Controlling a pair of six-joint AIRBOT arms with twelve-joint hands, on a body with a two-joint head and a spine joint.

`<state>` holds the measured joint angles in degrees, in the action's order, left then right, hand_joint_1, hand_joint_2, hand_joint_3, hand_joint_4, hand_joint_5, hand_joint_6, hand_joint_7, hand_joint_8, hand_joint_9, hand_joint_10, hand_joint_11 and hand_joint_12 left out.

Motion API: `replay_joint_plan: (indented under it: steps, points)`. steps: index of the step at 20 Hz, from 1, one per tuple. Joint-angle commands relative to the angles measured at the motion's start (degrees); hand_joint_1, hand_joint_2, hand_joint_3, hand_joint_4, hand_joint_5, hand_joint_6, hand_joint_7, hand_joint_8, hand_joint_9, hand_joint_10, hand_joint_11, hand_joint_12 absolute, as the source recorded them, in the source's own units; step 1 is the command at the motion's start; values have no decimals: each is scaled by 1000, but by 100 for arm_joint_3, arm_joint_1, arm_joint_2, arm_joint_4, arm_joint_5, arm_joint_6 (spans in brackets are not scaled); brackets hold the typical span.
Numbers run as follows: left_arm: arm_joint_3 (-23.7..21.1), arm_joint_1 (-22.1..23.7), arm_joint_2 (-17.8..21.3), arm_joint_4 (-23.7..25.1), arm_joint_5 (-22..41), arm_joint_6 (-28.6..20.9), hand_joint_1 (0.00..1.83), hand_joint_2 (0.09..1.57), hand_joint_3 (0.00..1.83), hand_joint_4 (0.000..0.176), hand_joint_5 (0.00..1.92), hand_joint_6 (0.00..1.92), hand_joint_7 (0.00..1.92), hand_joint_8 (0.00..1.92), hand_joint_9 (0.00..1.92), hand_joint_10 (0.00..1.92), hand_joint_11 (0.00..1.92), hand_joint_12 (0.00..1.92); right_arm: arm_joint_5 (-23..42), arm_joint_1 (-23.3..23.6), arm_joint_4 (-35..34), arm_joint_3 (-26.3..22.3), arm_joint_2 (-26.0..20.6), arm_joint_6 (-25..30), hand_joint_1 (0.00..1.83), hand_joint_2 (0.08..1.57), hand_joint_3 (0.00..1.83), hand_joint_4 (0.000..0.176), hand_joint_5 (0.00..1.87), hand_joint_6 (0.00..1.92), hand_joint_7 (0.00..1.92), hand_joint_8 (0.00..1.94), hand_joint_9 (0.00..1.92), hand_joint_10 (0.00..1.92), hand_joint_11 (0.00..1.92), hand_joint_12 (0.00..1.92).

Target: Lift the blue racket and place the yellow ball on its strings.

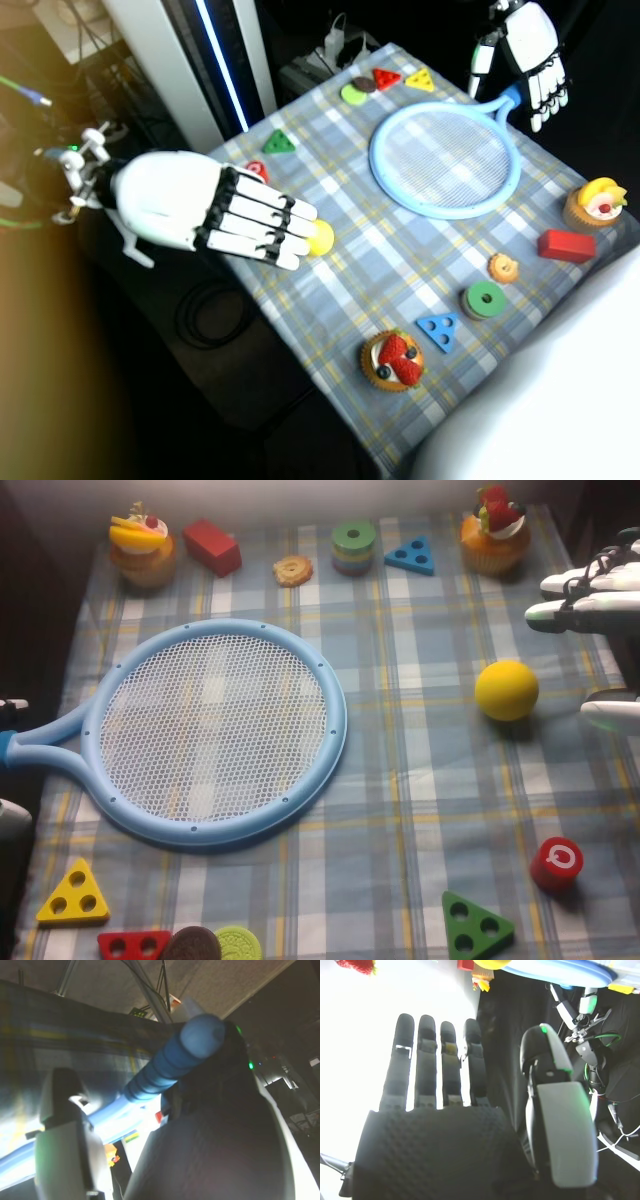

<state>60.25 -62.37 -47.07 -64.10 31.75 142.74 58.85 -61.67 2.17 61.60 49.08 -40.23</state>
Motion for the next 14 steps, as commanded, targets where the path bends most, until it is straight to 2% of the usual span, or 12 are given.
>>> replay_joint_plan:
  steps: [1, 3, 4, 6, 7, 8, 9, 10, 11, 12, 13, 14]
  points:
    - [55, 55, -44, 71, 401, 25, 925, 976, 3, 176, 293, 7, 422, 7, 361, 12, 173, 157, 684, 59, -118, 32, 18, 53, 539, 1254, 3, 0, 451, 2, 370, 3, 360, 5, 114, 705]
    - [85, 74, -84, 71, 377, 25, 978, 1007, 1, 141, 472, 6, 629, 12, 583, 22, 308, 251, 684, 59, -118, 36, 23, 53, 527, 1254, 2, 0, 453, 3, 373, 3, 365, 6, 124, 706]
    - [95, 83, -97, 70, 372, 25, 1002, 1021, 1, 99, 580, 6, 698, 13, 647, 21, 357, 299, 684, 59, -118, 38, 28, 54, 522, 1257, 3, 0, 452, 2, 371, 2, 361, 3, 120, 702]
    - [106, 101, -116, 70, 353, 25, 1070, 1001, 0, 42, 713, 11, 794, 13, 733, 20, 326, 562, 684, 56, -118, 43, 38, 54, 519, 1258, 1, 0, 451, 1, 373, 1, 360, 2, 122, 685]
    - [112, 111, -124, 70, 344, 25, 1026, 1015, 0, 7, 812, 8, 833, 17, 751, 20, 300, 679, 684, 55, -118, 48, 44, 54, 522, 1260, 2, 0, 453, 1, 377, 3, 364, 3, 126, 682]
    - [118, 120, -133, 69, 340, 25, 1005, 1025, 0, 0, 834, 4, 831, 11, 740, 13, 253, 764, 684, 55, -118, 53, 50, 55, 523, 1257, 0, 0, 452, 1, 379, 3, 365, 3, 132, 683]
    - [119, 122, -136, 68, 338, 25, 966, 1038, 0, 0, 892, 15, 851, 20, 759, 24, 232, 870, 684, 55, -118, 54, 52, 56, 502, 1255, 0, 0, 455, 0, 378, 0, 363, 1, 155, 635]
    - [121, 125, -136, 68, 325, 25, 986, 1114, 0, 139, 922, 839, 892, 55, 788, 55, 208, 989, 684, 52, -118, 56, 53, 58, 495, 1254, 0, 0, 453, 0, 379, 1, 363, 0, 162, 625]
    - [122, 126, -136, 66, 321, 25, 972, 1148, 2, 169, 877, 1089, 860, 198, 756, 181, 198, 1039, 684, 51, -118, 57, 57, 58, 495, 1256, 0, 0, 452, 0, 381, 1, 366, 1, 166, 623]
    - [122, 126, -136, 63, 319, 25, 886, 1119, 0, 128, 612, 1453, 580, 1050, 538, 928, 154, 1198, 684, 50, -118, 59, 61, 59, 494, 1253, 0, 0, 454, 1, 384, 2, 369, 3, 169, 623]
    - [121, 127, -137, 58, 318, 24, 890, 1175, 8, 166, 604, 1827, 506, 1693, 451, 1596, 176, 1587, 684, 47, -119, 60, 62, 60, 479, 1256, 1, 0, 449, 0, 380, 1, 366, 1, 164, 619]
    - [121, 128, -142, 55, 315, 24, 1038, 1302, 16, 174, 661, 1902, 583, 1875, 545, 1856, 427, 1854, 684, 42, -119, 62, 67, 62, 477, 1260, 2, 0, 450, 1, 384, 2, 368, 2, 164, 617]
